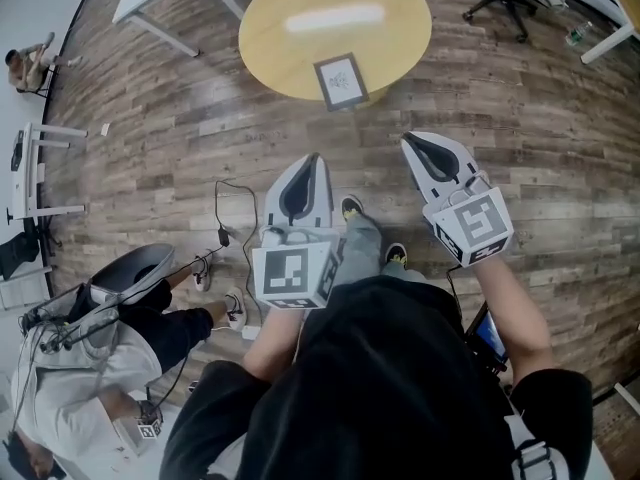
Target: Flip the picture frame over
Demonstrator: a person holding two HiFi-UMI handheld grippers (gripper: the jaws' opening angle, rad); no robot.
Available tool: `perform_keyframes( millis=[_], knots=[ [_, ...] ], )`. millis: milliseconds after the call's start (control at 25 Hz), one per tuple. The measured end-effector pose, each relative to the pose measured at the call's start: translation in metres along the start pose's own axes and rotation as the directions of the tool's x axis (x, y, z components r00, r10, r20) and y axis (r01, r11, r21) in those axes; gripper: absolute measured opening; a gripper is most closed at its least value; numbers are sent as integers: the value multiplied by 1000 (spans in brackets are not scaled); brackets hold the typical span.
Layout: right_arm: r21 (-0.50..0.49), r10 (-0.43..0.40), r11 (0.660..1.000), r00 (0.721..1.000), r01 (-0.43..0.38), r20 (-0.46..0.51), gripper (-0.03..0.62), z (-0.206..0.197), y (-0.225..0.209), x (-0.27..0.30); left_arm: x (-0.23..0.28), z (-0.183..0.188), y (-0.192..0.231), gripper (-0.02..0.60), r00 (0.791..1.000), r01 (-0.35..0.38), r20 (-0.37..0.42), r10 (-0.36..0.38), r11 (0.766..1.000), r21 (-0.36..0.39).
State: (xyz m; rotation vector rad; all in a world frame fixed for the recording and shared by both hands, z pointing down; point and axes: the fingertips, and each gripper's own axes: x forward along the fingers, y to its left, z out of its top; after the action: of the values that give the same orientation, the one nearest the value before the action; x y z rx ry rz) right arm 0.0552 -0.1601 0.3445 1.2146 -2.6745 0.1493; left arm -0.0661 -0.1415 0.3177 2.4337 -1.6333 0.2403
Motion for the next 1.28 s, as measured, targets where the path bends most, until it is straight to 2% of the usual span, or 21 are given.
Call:
perform_keyframes(
  millis=[440, 680, 840, 1040, 1160, 1280],
  knots=[
    [-155, 43, 986, 991, -62, -126, 18, 3, 0, 109, 56, 21, 93, 23, 1000, 2, 13, -2, 1000, -4],
    [-297, 61, 946, 971, -129, -229, 18, -15, 4, 153, 78, 25, 127, 23, 1000, 11, 17, -11, 1000, -11],
    [-360, 61, 916, 950, -175, -306, 19, -36, 3, 178, 90, 23, 143, 23, 1000, 10, -5, -10, 1000, -29],
    [-397, 120, 872, 912, -286, -392, 20, -73, 4, 206, 104, 11, 158, 23, 999, -21, -29, 21, 999, -31],
    [-403, 153, 849, 889, -342, -432, 20, -101, 6, 222, 114, -4, 167, 23, 996, -61, -62, 59, 997, -42],
    [-418, 176, 819, 866, -392, -468, 21, -131, 8, 238, 131, -27, 172, 23, 995, -71, -73, 67, 996, -53]
  ],
)
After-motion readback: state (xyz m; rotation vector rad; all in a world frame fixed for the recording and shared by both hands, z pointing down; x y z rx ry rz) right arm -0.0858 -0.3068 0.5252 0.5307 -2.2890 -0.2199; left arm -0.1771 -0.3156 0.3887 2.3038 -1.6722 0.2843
